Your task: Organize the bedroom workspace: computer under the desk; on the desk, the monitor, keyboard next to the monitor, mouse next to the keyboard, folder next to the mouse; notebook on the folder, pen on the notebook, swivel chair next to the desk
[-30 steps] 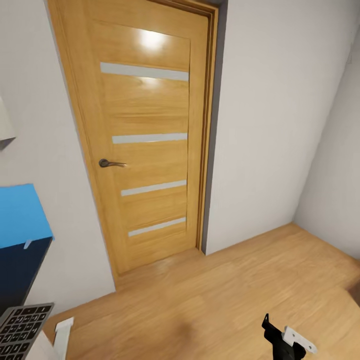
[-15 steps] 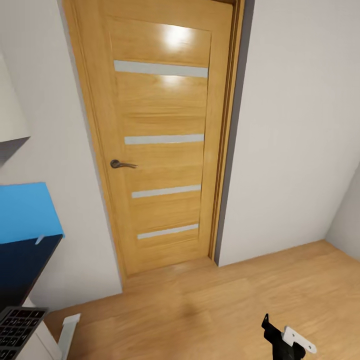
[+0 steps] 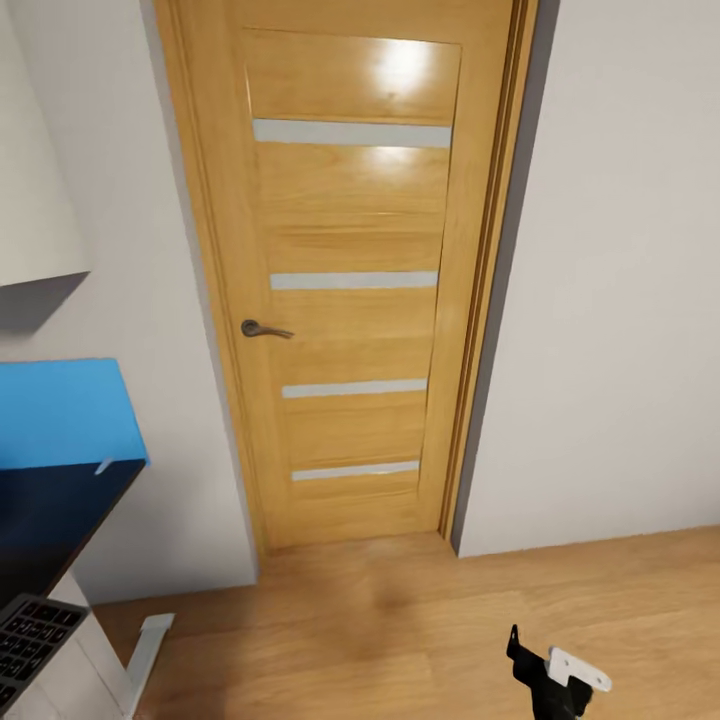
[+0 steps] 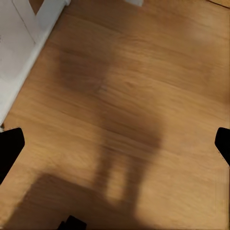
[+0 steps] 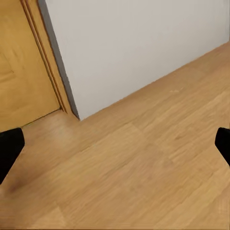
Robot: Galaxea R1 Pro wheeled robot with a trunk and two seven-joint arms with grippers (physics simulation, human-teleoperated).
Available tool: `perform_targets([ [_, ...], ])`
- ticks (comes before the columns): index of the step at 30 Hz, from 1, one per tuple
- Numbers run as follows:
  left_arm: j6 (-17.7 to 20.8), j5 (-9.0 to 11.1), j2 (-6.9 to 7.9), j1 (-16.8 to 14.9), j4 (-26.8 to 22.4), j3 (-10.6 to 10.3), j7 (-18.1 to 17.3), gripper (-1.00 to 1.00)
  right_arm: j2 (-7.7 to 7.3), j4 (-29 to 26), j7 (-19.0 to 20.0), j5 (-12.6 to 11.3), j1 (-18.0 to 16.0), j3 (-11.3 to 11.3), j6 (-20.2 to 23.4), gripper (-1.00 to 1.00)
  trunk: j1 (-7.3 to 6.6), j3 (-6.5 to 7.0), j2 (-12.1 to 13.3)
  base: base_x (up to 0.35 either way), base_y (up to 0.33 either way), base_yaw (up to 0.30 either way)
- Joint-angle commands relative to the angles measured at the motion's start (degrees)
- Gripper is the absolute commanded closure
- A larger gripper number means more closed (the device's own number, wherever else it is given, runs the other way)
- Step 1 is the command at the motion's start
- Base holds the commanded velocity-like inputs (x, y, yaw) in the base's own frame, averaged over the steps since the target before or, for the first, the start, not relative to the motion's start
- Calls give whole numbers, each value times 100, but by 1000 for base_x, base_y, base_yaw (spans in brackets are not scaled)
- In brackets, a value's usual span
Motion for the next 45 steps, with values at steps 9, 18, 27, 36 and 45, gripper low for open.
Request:
perform_targets([
  [9, 20, 26, 7, 0, -16, -17, 44, -100, 508, 18, -132, 1363, 365, 35, -1409, -100, 1, -5, -3, 30, -170, 288],
  [18, 20, 26, 7, 0, -16, -12, 44, -100, 699, 13, -686, 2052, 490, 23, -1520, -100, 1, -5, -3, 1, -62, 288],
  [27, 20, 26, 7, 0, -16, -14, 45, -100, 690, 12, -779, 2080, 493, 13, -1520, -100, 1, -5, -3, 0, -286, 288],
  [36, -9, 62, 39, 0, -16, 102, 94, -100, 696, 12, -825, 2078, 493, 13, -1520, -100, 1, -5, -3, 0, -181, 288],
  [45, -294, 179, 36, 0, -30, 1642, 85, -100, 688, 12, -826, 2078, 493, 12, -1520, -100, 1, -13, -3, 0, -7, 288],
])
